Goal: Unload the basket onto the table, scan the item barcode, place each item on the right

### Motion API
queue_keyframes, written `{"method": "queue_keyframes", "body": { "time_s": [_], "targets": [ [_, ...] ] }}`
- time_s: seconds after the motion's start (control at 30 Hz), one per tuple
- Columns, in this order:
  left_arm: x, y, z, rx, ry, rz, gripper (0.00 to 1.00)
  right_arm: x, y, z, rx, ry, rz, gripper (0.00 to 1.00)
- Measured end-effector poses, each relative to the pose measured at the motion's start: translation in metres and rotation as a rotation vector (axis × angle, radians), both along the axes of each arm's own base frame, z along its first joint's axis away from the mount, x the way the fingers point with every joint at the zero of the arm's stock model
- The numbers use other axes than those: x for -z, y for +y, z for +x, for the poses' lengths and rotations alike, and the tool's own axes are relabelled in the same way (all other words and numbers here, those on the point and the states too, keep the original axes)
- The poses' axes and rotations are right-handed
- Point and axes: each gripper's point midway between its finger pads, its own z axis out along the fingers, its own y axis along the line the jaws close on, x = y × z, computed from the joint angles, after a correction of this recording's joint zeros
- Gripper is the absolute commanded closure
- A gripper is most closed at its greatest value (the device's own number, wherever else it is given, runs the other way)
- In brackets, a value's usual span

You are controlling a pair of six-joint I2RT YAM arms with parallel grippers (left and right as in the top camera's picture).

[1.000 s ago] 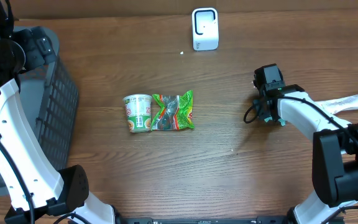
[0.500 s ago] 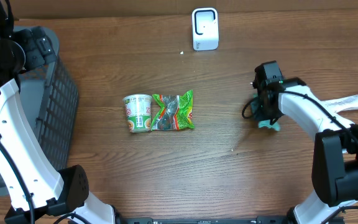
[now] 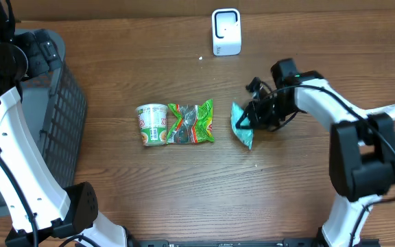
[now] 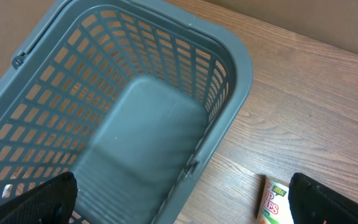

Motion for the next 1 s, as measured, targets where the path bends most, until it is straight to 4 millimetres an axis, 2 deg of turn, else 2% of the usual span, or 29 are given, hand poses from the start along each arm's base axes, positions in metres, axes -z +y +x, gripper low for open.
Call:
{"method": "queue_keyframes", "body": {
  "time_s": [0.07,0.17,0.27,0.4,0.47,0.5,0.57,0.7,0.8,0.87,0.93,1.0],
  "targets": [
    [0.000,0.000,0.000,0.000,0.000,0.000,0.00,0.013,-0.002,-0.003,-0.003,0.025,-0.010,0.74],
    [0.000,0.000,0.000,0.000,0.000,0.000,0.00,0.018,-0.010,0.003,0.012,0.011,-0.043,0.60],
    [0.000,0.000,0.000,0.000,0.000,0.000,0.00,0.025,-0.033,0.013,0.062,-0.001,-0.109,0.58],
    [0.000,0.000,0.000,0.000,0.000,0.000,0.00,0.025,-0.067,0.031,0.141,-0.012,-0.211,0.49],
    [0.000,0.000,0.000,0.000,0.000,0.000,0.00,0.016,-0.078,0.035,0.146,0.002,-0.276,0.48],
    [0.000,0.000,0.000,0.000,-0.001,0.000,0.00,0.001,-0.084,0.049,0.151,-0.034,-0.317,0.45],
    [0.000,0.000,0.000,0.000,-0.001,0.000,0.00,-0.019,-0.091,0.062,0.157,-0.069,-0.361,0.44],
    [0.000,0.000,0.000,0.000,0.000,0.000,0.00,-0.044,-0.103,0.084,0.185,-0.144,-0.438,0.45],
    [0.000,0.000,0.000,0.000,0.000,0.000,0.00,-0.043,-0.105,0.079,0.179,-0.130,-0.477,0.49],
    [0.000,0.000,0.000,0.000,0.000,0.000,0.00,-0.042,-0.093,0.073,0.144,-0.130,-0.494,0.50],
    [0.000,0.000,0.000,0.000,0.000,0.000,0.00,-0.041,-0.076,0.067,0.094,-0.142,-0.518,0.50],
    [0.000,0.000,0.000,0.000,0.000,0.000,0.01,-0.039,-0.042,0.055,0.001,-0.185,-0.569,0.50]
  ]
}}
